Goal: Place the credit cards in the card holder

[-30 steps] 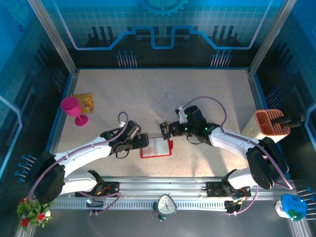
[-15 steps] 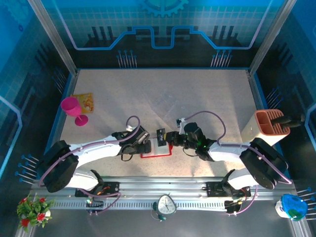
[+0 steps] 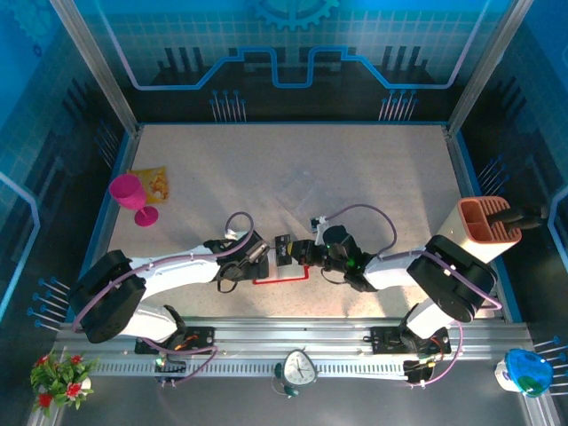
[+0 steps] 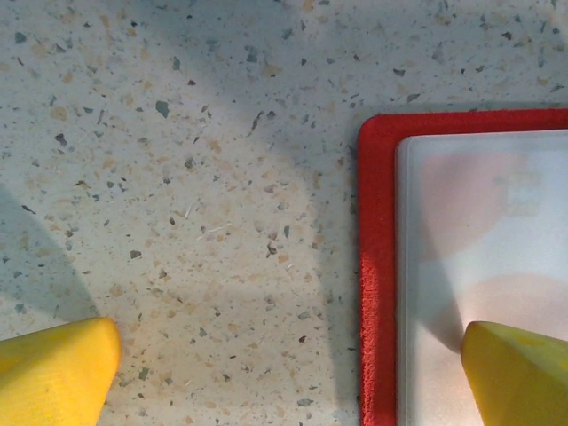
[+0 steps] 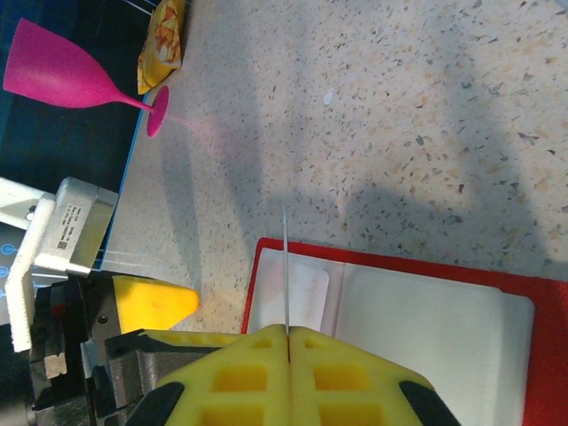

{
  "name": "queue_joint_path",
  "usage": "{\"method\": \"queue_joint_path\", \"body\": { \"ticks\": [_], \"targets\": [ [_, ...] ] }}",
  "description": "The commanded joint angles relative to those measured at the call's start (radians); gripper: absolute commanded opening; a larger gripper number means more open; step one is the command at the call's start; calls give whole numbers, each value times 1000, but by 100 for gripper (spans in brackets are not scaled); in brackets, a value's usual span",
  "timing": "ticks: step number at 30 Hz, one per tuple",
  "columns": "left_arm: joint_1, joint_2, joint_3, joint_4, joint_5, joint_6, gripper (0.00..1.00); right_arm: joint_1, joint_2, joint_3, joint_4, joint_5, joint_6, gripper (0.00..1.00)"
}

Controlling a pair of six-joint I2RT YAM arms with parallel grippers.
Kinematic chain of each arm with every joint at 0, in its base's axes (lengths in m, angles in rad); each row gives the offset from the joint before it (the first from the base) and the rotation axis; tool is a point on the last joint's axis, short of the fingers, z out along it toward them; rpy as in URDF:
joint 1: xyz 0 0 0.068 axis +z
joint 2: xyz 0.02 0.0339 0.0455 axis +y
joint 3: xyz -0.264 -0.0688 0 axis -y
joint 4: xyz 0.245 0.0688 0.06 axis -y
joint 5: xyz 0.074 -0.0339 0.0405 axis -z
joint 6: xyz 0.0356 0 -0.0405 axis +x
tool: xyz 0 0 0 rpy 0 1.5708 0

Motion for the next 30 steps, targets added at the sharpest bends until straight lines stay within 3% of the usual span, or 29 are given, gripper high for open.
{"method": "queue_joint_path", "body": {
  "ticks": [1,30],
  "targets": [
    [-6,20,-23,-50,-22,-28,99,14,26,-11,66,25,15,0],
    [-6,25,-52,-27,-13,-45,99,50,160,-50,192,37,73,0]
  ]
}}
